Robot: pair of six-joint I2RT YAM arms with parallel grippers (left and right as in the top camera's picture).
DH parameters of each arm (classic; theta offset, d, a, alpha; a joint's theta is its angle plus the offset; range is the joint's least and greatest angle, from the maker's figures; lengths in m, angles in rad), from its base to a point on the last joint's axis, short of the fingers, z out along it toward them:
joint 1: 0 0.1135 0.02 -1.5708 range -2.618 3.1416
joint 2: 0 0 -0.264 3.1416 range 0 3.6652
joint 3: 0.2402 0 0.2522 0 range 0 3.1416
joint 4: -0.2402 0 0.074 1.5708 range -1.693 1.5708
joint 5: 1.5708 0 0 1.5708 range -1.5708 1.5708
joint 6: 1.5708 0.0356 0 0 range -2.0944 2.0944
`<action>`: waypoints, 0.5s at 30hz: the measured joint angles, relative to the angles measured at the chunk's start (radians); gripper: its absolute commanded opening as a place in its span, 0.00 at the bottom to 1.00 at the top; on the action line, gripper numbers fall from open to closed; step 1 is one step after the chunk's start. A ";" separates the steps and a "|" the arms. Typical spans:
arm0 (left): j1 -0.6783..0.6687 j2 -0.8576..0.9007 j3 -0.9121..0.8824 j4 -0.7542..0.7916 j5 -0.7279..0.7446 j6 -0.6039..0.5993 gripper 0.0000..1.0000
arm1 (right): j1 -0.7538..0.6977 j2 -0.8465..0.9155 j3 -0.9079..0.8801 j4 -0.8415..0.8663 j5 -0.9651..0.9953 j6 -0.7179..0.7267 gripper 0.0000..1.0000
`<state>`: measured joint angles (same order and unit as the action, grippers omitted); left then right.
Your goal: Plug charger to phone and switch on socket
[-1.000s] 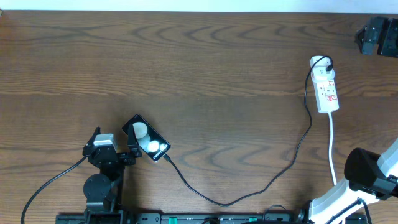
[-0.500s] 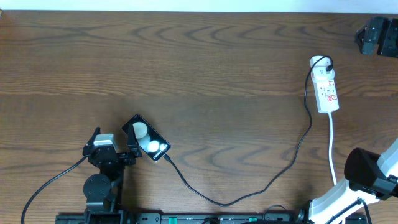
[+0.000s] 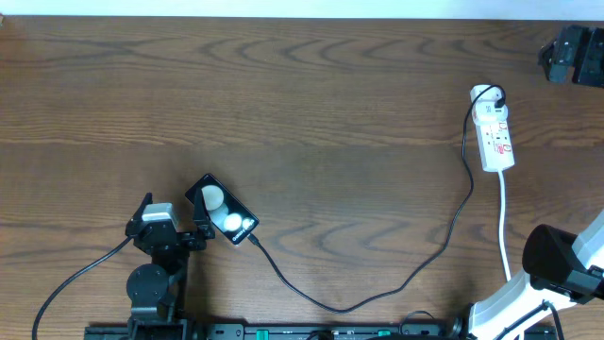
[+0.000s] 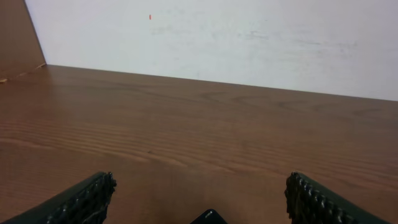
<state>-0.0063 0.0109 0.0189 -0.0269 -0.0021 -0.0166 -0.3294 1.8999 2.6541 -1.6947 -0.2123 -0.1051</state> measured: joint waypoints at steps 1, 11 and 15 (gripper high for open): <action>0.000 0.000 0.000 0.000 0.000 0.000 0.89 | 0.000 0.000 0.000 0.000 0.000 0.000 0.99; 0.000 0.000 0.000 0.000 0.000 0.000 0.89 | 0.000 -0.003 -0.018 0.047 0.003 -0.001 0.99; 0.000 0.000 0.000 0.000 0.000 0.003 0.89 | 0.002 -0.026 -0.129 0.226 -0.032 -0.001 0.99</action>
<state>-0.0063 0.0113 0.0193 -0.0273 -0.0021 -0.0135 -0.3275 1.8744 2.5252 -1.4685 -0.2440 -0.1059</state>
